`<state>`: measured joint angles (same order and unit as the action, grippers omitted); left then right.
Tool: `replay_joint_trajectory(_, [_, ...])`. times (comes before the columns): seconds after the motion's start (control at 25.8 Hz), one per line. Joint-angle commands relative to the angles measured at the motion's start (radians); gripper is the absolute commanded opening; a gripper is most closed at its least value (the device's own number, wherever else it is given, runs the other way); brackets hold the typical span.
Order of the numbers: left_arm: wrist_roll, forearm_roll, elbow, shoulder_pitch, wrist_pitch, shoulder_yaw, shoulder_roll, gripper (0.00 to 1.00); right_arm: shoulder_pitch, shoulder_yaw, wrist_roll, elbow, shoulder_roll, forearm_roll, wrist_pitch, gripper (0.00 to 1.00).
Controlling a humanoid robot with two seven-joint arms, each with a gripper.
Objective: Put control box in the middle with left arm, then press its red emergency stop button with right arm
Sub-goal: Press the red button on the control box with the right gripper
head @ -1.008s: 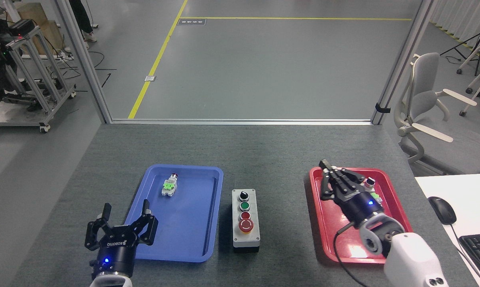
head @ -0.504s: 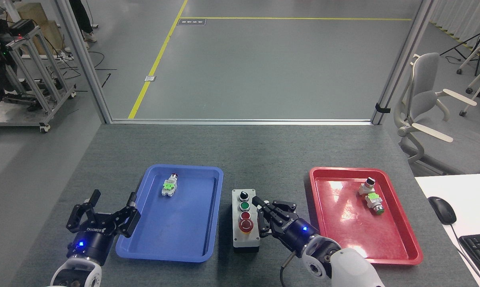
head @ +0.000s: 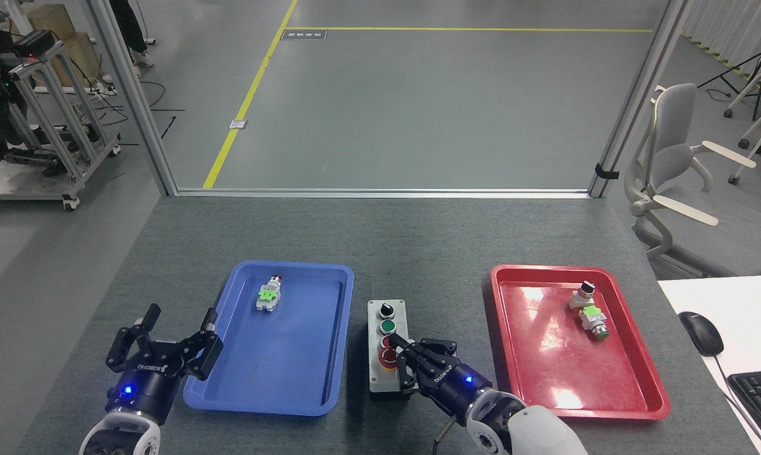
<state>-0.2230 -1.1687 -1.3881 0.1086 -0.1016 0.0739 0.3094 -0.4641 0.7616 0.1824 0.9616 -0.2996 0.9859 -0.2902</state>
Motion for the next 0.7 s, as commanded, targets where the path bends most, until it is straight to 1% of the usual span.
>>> replay_joint_trajectory(0.0, [-0.003, -0.003, -0.005, -0.010, 0.002, 0.004, -0.012, 1.00, 0.004, 0.001, 0.000, -0.017, 0.003, 0.000, -0.001, 0.00])
replay_joint_trajectory(0.12, [-0.012, -0.016, -0.028, -0.056, 0.005, 0.004, -0.052, 1.00, 0.007, 0.004, 0.000, -0.031, 0.007, 0.000, -0.003, 0.00])
replay_joint_trajectory(0.23, [-0.016, -0.016, -0.057, -0.086, 0.006, 0.004, -0.069, 0.99, 0.009, 0.004, 0.000, -0.044, 0.008, 0.002, -0.003, 0.00])
replay_joint_trajectory(0.43, [-0.041, -0.017, -0.063, -0.095, 0.005, 0.006, -0.102, 0.99, 0.007, 0.008, 0.000, -0.050, 0.011, 0.005, -0.006, 0.00])
replay_joint_trajectory(0.47, [-0.044, -0.019, -0.062, -0.095, 0.005, 0.007, -0.118, 0.99, 0.007, 0.016, 0.000, -0.060, 0.011, 0.007, -0.007, 0.00])
replay_joint_trajectory(0.58, [-0.044, -0.025, -0.049, -0.072, 0.010, 0.010, -0.205, 0.99, 0.005, 0.027, 0.000, -0.069, 0.013, 0.010, 0.000, 0.00])
replay_joint_trajectory(0.66, [-0.044, -0.040, -0.029, -0.055, 0.017, 0.010, -0.225, 0.99, -0.001, 0.021, 0.002, -0.069, 0.013, 0.000, 0.005, 0.01])
